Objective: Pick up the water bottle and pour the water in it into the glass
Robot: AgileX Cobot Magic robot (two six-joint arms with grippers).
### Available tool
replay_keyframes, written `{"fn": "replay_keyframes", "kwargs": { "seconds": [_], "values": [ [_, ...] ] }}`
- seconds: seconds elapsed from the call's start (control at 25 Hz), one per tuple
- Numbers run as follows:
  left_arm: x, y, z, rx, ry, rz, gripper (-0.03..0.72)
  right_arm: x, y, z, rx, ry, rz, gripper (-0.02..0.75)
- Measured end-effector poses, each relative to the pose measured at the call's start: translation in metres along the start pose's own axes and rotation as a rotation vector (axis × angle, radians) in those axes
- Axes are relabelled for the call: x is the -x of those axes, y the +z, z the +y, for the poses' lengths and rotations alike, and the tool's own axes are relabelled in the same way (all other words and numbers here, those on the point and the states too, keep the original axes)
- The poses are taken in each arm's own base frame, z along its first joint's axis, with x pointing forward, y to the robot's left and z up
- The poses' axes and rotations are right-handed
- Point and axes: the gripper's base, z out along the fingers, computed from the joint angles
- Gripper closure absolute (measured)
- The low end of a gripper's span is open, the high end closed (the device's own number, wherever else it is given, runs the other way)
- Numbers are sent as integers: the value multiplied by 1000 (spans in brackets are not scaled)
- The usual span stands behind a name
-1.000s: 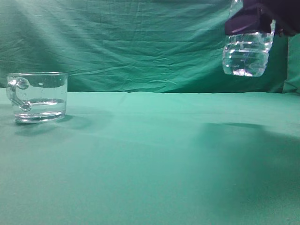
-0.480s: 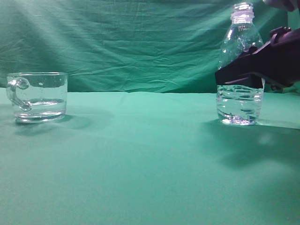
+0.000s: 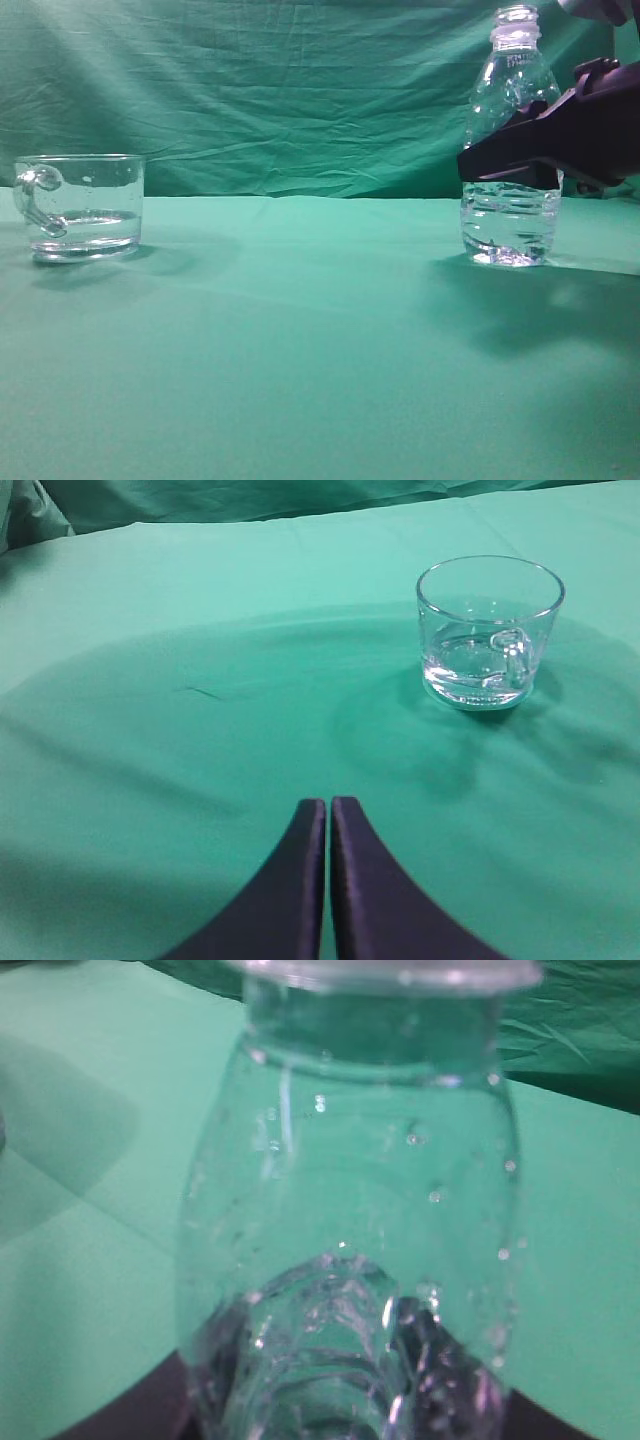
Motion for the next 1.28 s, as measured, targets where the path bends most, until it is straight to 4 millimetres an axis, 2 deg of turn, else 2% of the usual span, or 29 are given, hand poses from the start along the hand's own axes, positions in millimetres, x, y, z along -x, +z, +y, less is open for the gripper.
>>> {"fn": "replay_keyframes", "kwargs": {
  "seconds": [0.12,0.24,0.32,0.6,0.68,0.88,1.0,1.12,1.2,1.28],
  "values": [
    [0,0,0,0,0,0,688,1,0,0,-1,1,-7,323],
    [0,0,0,0,0,0,688,4,-1,-2,-18,32,-25,155],
    [0,0,0,0,0,0,688,11,-2,-3,-35,63,-48,84],
    [0,0,0,0,0,0,688,56,-16,-4,-57,28,-189,94],
    [0,0,0,0,0,0,688,71,-23,-4,-66,6,-217,160],
    [0,0,0,0,0,0,688,107,-43,-1,-88,-40,-303,153],
    [0,0,0,0,0,0,688,129,-61,3,-97,11,-317,267],
    [0,0,0,0,0,0,688,146,-82,7,-123,40,-300,458],
    [0,0,0,0,0,0,688,157,-98,11,-140,63,-283,617],
    [0,0,0,0,0,0,688,162,-112,15,-160,110,-244,692]
  ]
}}
